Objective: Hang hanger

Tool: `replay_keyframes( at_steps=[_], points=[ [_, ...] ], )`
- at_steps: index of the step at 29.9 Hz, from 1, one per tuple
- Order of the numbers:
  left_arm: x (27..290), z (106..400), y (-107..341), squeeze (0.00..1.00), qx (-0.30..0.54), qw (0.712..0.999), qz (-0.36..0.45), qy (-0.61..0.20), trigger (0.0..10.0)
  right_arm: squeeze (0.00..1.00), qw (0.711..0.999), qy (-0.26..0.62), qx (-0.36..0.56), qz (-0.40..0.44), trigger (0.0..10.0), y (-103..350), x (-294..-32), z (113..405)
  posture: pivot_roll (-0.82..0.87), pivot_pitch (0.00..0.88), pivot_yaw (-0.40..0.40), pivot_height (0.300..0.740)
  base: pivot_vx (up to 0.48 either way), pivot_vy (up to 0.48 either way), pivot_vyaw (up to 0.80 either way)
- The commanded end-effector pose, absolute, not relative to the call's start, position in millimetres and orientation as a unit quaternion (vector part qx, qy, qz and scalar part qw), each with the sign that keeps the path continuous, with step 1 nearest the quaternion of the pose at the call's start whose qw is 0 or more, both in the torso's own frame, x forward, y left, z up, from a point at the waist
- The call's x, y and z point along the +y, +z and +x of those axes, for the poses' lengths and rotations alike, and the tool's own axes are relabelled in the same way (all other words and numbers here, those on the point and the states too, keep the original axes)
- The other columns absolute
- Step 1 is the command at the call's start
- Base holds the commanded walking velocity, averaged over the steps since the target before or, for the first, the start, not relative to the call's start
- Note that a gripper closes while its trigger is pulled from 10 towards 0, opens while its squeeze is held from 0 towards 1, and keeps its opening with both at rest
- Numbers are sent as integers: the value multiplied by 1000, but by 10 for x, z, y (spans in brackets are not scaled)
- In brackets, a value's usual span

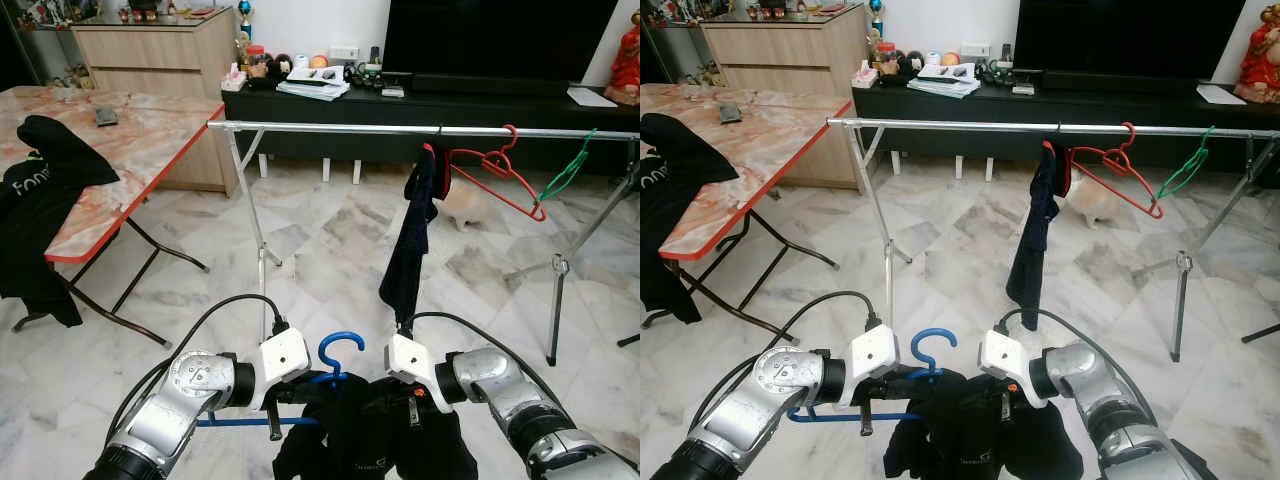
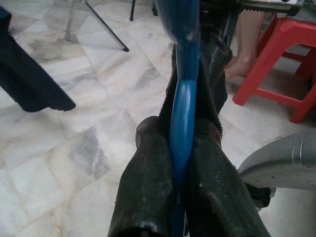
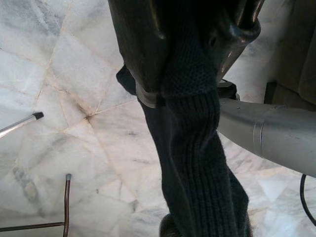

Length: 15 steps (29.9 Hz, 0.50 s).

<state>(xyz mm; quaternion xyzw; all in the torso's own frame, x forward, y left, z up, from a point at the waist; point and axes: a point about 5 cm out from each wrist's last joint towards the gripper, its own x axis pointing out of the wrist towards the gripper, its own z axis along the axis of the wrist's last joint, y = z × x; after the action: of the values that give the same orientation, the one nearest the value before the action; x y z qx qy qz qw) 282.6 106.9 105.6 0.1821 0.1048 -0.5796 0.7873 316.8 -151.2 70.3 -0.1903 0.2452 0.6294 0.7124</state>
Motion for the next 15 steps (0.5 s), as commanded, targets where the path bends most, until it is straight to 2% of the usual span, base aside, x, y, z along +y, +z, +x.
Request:
replay_keyframes(
  at_steps=[1, 2, 3, 4, 15],
  points=[
    [1054, 2919, 1193, 0, 74, 804, 183, -561, 10000, 0, 718, 629, 239, -175, 0, 698, -1470, 3169, 100, 0, -41, 740, 0, 0, 0],
    [1051, 2922, 1193, 0, 74, 805, 181, -560, 10000, 0, 718, 629, 240, -175, 0, 697, -1473, 3167, 100, 0, -42, 740, 0, 0, 0],
    [1050, 2928, 1196, 584, 73, 807, 180, -558, 10000, 0, 718, 629, 241, -175, 0, 697, -1476, 3167, 100, 2, -43, 740, 0, 0, 0],
    [1052, 2935, 1201, 1000, 72, 809, 177, -556, 10000, 0, 718, 629, 241, -175, 0, 696, -1479, 3167, 100, 2, -43, 740, 0, 0, 0],
    [1096, 2900, 1171, 1000, 87, 796, 189, -568, 10000, 0, 717, 624, 248, -187, 0, 702, -1517, 3177, 97, 17, -51, 740, 0, 0, 0]
  ],
)
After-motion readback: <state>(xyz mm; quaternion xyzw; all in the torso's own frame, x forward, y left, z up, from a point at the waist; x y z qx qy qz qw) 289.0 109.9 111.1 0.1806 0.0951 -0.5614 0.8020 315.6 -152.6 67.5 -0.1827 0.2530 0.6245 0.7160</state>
